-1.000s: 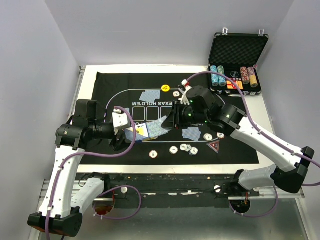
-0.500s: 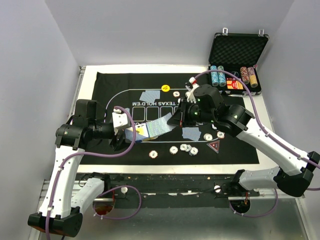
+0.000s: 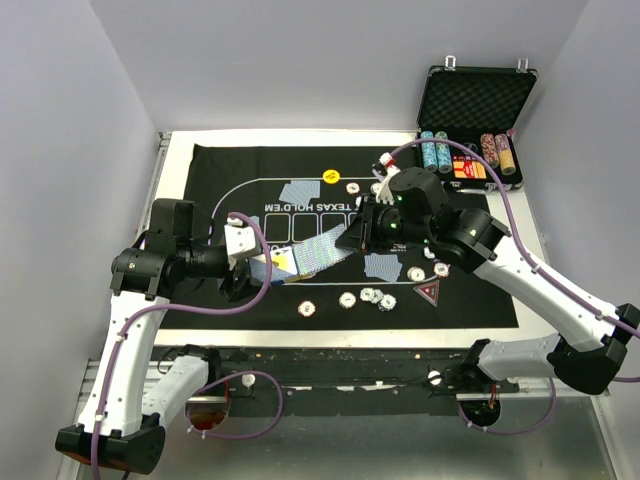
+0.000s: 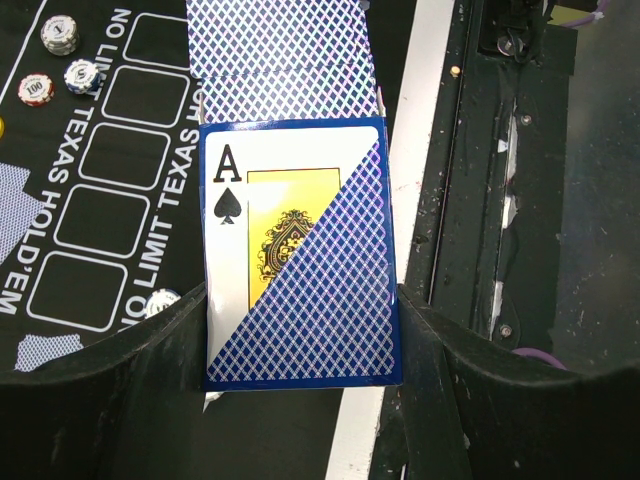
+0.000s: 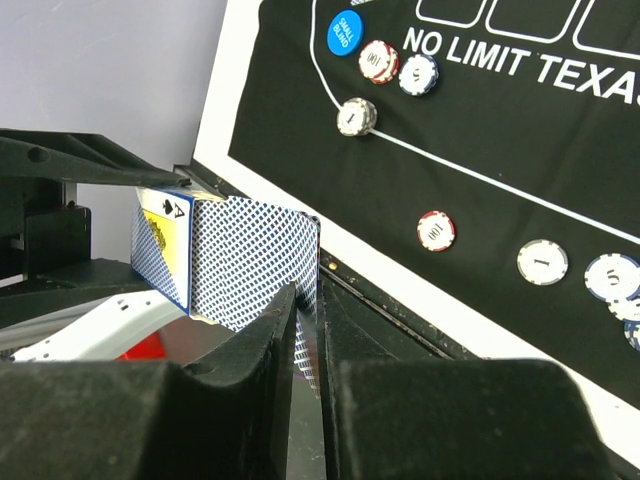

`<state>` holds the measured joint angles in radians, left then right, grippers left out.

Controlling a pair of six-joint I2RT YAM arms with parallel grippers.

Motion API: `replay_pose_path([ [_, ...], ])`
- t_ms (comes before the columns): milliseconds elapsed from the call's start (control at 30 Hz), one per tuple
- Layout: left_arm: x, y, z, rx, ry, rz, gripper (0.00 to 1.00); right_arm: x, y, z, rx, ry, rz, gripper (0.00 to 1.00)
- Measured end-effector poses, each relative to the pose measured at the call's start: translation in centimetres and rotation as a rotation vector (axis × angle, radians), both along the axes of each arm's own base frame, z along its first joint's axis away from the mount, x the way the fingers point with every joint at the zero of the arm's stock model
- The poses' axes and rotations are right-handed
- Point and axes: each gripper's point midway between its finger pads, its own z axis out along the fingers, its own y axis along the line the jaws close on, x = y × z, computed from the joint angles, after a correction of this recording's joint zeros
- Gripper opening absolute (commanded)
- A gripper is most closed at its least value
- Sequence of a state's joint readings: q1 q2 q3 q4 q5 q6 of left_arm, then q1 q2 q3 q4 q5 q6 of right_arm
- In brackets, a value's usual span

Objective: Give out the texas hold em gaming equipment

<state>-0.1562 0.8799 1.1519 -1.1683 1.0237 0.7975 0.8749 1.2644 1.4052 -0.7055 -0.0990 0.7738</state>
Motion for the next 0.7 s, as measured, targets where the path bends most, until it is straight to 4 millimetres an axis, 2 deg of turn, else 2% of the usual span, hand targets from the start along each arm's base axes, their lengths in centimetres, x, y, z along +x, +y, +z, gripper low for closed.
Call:
replay_pose_path([
  [433, 0.0, 0.0, 0.0, 0.0, 0.0, 0.0, 0.19, -0.05, -0.23, -0.13, -0.029, -0.013, 0.018, 0.25],
  [700, -0.01, 0.0, 0.0, 0.0, 0.002, 0.001, 0.2, 0.07, -0.04, 0.48, -0.027, -0.029, 0.031, 0.11],
])
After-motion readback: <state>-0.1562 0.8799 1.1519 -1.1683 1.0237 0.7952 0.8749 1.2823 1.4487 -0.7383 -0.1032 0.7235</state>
